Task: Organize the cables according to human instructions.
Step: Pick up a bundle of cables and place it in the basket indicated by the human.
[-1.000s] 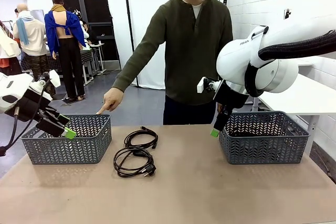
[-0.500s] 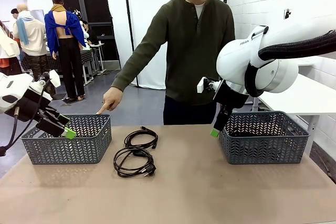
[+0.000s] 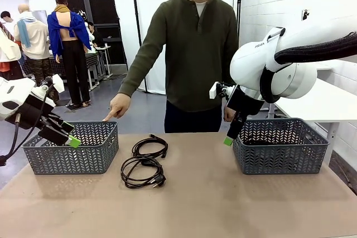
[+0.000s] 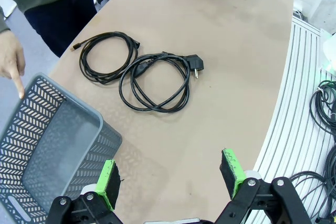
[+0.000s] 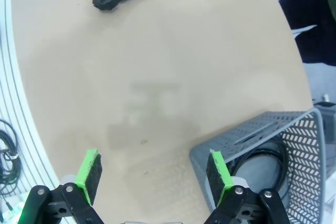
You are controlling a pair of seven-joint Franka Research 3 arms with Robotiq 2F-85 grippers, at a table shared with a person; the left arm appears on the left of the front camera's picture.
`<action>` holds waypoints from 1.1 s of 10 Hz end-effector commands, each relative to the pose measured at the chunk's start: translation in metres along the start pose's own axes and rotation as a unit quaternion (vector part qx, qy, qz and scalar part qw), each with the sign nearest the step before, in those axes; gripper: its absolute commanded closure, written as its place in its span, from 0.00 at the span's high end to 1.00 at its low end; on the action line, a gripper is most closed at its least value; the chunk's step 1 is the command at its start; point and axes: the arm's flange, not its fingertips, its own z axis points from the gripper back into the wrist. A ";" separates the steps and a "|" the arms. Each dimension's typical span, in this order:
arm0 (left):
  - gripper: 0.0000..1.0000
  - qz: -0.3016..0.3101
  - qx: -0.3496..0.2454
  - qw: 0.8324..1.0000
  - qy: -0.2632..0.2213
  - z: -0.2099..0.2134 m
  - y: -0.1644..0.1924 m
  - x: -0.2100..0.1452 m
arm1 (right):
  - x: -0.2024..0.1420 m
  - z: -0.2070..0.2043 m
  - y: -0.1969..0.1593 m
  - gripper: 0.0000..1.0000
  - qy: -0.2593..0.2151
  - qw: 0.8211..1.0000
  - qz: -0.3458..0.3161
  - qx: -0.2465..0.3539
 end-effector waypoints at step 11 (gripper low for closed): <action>1.00 0.073 0.038 0.977 0.194 -0.123 0.020 0.130 | 0.000 0.000 0.000 1.00 -0.002 1.000 -0.001 -0.003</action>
